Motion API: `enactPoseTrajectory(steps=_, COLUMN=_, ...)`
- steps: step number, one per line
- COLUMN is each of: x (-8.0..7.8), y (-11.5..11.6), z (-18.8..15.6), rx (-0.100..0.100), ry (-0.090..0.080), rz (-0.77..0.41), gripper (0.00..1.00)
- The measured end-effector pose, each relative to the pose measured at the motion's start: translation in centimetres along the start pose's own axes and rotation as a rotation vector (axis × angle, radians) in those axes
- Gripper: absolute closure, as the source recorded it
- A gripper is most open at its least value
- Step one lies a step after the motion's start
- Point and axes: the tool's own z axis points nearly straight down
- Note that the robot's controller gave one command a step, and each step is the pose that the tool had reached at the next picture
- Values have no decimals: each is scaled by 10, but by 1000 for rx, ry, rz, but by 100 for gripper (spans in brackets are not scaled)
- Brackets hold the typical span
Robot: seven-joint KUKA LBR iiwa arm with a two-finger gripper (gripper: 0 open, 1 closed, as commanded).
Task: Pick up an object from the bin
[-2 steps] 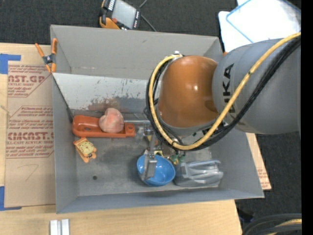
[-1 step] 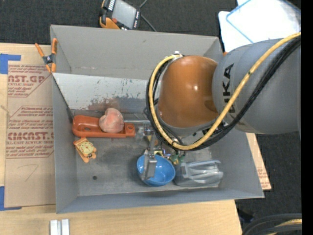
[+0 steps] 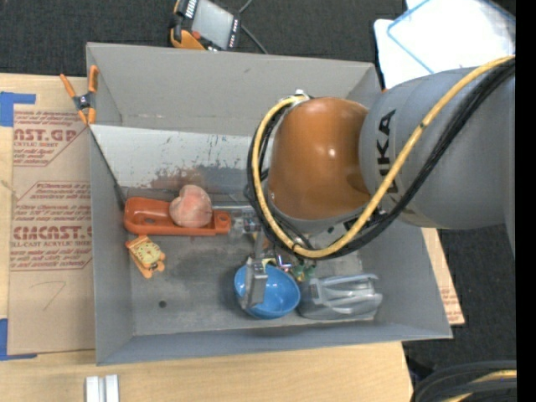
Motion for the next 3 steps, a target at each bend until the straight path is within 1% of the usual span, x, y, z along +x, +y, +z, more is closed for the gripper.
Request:
enactPoseTrajectory(steps=1, x=-14, y=39, z=3, rx=-3, ry=-2, rz=-30, gripper=0)
enactPoseTrajectory(steps=2, x=-10, y=-31, z=49, rx=6, ry=9, rz=-39, gripper=0)
enactPoseTrajectory(steps=3, x=-13, y=-17, z=50, rx=1, ry=1, rz=-24, gripper=0)
